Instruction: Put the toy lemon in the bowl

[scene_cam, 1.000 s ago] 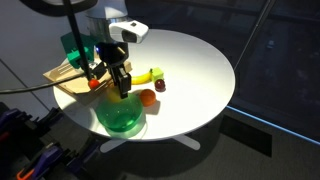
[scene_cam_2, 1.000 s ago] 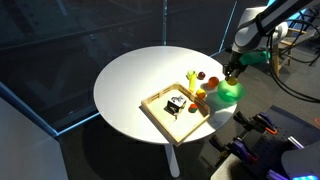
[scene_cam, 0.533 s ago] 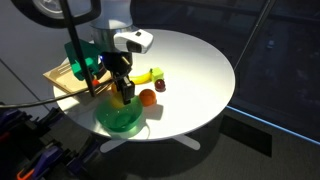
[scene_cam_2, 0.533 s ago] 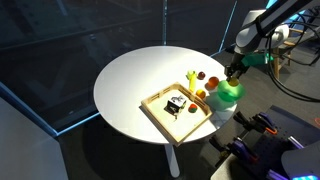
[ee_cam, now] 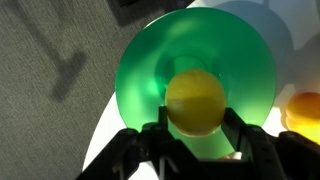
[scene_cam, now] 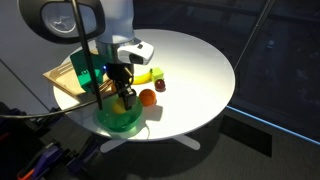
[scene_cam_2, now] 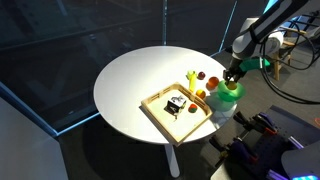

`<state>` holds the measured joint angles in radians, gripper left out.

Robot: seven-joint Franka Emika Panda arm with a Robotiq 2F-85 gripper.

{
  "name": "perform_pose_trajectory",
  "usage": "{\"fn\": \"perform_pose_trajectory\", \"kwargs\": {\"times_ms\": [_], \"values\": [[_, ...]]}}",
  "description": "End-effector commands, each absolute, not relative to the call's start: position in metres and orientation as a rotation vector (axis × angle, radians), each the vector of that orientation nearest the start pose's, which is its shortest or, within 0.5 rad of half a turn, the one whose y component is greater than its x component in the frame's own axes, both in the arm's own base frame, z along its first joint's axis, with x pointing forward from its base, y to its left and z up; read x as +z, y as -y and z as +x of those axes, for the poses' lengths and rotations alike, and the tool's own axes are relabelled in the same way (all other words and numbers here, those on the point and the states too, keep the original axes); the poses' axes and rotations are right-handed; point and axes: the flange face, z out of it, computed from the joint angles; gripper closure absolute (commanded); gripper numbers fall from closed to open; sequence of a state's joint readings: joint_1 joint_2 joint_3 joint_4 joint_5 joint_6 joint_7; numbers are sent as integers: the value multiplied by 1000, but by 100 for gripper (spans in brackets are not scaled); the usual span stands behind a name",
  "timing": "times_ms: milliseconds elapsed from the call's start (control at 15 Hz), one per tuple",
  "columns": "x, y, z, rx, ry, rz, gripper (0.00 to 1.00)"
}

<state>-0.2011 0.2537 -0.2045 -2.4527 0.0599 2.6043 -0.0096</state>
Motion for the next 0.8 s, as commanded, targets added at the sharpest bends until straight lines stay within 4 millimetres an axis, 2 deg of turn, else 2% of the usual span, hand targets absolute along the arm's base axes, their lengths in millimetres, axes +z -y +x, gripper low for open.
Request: {"fn": "perform_pose_trajectory", "kwargs": {"times_ms": [0, 67, 133, 200, 267, 467, 733], "values": [[184, 196, 439, 151, -680, -3057, 68], [182, 196, 439, 154, -680, -3060, 68], [180, 196, 440, 158, -680, -3063, 57], [178, 195, 441, 161, -679, -3065, 18], [177, 195, 442, 165, -678, -3069, 18], [175, 195, 443, 168, -675, -3071, 1], [176, 194, 446, 159, -668, -3076, 0]]}}
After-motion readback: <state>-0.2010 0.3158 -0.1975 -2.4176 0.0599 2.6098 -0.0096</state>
